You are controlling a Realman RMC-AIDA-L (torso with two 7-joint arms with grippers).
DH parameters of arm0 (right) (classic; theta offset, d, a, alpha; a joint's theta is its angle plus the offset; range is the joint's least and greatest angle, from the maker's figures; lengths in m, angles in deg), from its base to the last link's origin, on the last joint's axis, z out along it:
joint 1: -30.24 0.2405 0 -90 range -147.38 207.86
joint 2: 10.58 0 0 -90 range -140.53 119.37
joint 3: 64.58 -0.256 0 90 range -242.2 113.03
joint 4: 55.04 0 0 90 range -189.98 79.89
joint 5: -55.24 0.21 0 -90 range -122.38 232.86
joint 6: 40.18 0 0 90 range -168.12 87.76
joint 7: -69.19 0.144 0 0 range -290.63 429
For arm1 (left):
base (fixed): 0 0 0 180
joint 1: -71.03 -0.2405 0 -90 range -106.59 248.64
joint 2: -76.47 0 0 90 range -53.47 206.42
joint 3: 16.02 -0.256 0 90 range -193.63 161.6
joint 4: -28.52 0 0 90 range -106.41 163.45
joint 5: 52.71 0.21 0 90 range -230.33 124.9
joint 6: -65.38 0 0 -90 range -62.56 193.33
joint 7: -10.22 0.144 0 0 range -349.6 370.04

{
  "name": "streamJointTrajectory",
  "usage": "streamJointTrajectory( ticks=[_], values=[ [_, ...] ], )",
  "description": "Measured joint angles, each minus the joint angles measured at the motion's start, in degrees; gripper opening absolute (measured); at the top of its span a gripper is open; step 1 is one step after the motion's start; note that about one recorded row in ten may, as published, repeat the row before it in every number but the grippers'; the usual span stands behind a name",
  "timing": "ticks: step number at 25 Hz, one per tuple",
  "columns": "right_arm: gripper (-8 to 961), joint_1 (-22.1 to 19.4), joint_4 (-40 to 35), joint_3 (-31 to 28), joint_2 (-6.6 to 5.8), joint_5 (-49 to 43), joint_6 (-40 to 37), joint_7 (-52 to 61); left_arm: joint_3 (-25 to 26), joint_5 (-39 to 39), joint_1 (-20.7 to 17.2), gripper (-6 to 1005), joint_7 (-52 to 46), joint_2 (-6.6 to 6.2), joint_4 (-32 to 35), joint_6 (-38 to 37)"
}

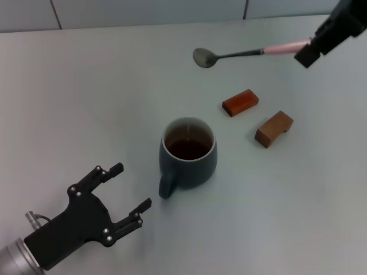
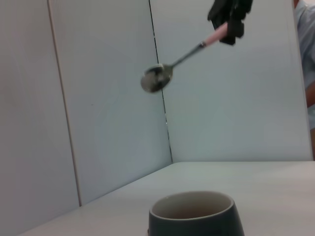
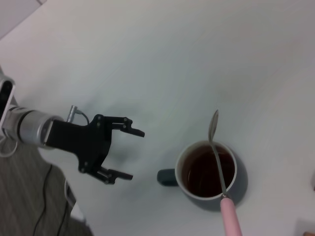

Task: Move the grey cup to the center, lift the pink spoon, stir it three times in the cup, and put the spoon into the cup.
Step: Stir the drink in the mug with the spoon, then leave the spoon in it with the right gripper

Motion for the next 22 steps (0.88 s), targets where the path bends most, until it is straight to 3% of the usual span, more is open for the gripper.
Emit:
streamJointTrajectory(
  ticks=[2,7,12,22],
  values=[
    [111,4.0,5.8,2.8,-2.84,1.7,0.1,-0.1,0.3,0.0,-0.1,802,0.0,0.03,-0.1,0.2],
    [112,9.7,13.8,8.1,-4.57,2.0,0.2,-2.2,1.6,0.0,-0.3,802,0.0,-0.02,-1.3,0.5],
    [111,14.1,21.9,11.6,-5.76,0.6,0.2,-4.3,1.9,0.0,-0.4,802,0.1,0.04,-1.5,1.1],
    [112,17.6,31.1,15.3,-6.96,-3.2,0.2,-8.1,2.8,0.0,0.0,802,0.6,-0.01,-2.0,2.3]
  ],
)
